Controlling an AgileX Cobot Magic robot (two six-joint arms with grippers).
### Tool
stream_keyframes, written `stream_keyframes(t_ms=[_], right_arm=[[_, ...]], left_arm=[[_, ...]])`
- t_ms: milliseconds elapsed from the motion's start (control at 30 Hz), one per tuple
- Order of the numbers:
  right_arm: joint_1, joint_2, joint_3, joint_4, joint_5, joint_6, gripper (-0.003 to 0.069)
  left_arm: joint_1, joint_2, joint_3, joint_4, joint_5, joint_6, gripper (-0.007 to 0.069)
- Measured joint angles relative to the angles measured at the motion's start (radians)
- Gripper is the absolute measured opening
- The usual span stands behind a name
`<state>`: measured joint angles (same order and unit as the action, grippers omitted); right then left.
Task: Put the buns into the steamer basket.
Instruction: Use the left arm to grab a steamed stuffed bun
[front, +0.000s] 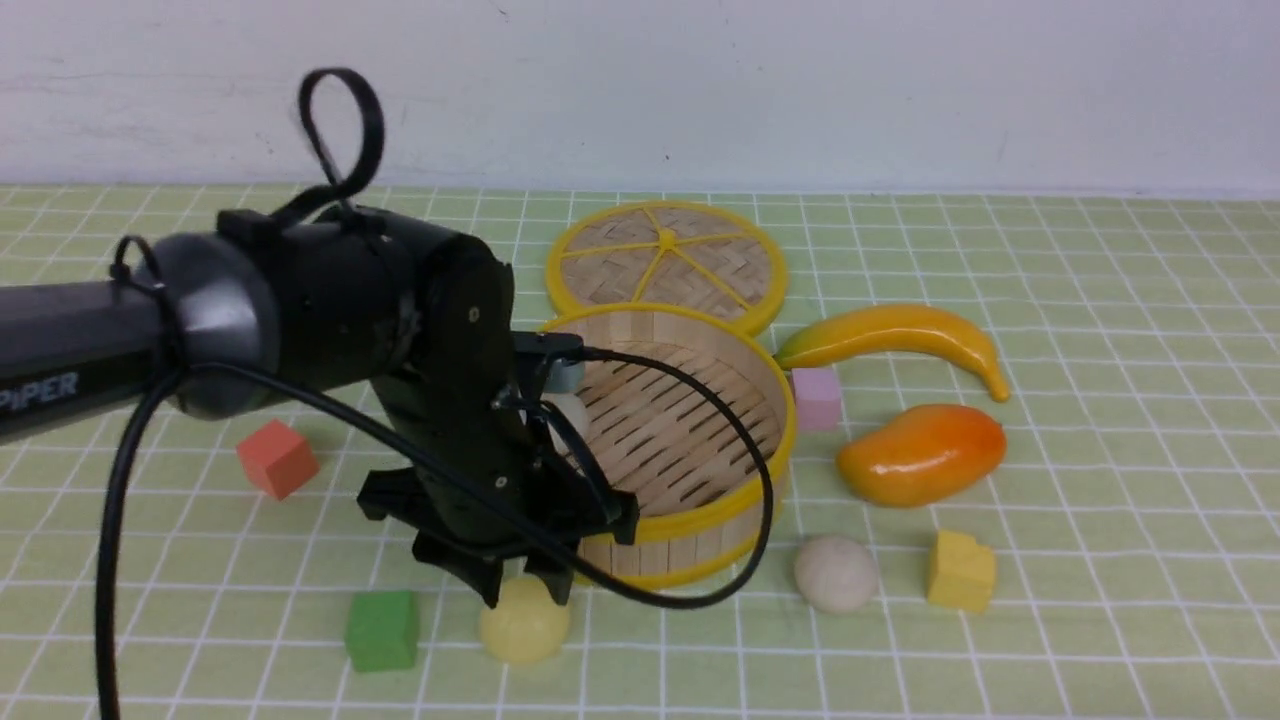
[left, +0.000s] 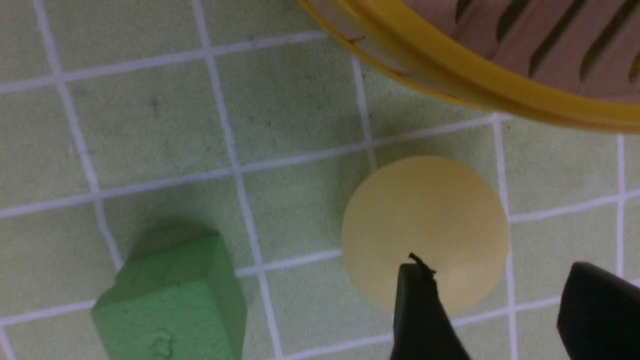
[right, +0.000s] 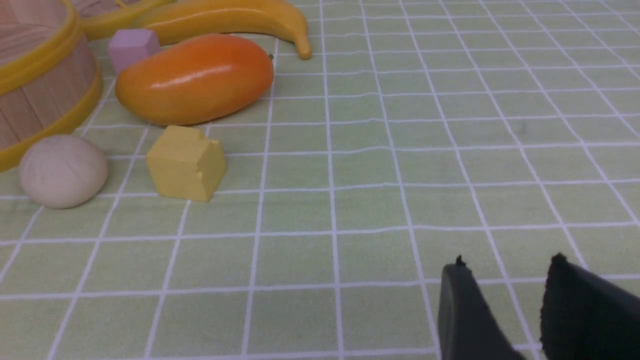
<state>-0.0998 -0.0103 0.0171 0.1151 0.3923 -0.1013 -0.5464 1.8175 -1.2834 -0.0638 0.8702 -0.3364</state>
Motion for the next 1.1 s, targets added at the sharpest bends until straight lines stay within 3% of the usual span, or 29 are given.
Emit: stream_keyframes(t_ms=[600, 1100], right_arm=[[0.000, 0.000, 0.000, 0.000, 0.000, 0.000, 0.0241], [0.000, 0.000, 0.000, 0.000, 0.000, 0.000, 0.0241]], left_arm=[[0.000, 0.039, -0.003, 0.070, -0.042, -0.036, 0.0362], [0.000, 0.078, -0.005, 0.071, -0.029, -0.051, 0.0101]])
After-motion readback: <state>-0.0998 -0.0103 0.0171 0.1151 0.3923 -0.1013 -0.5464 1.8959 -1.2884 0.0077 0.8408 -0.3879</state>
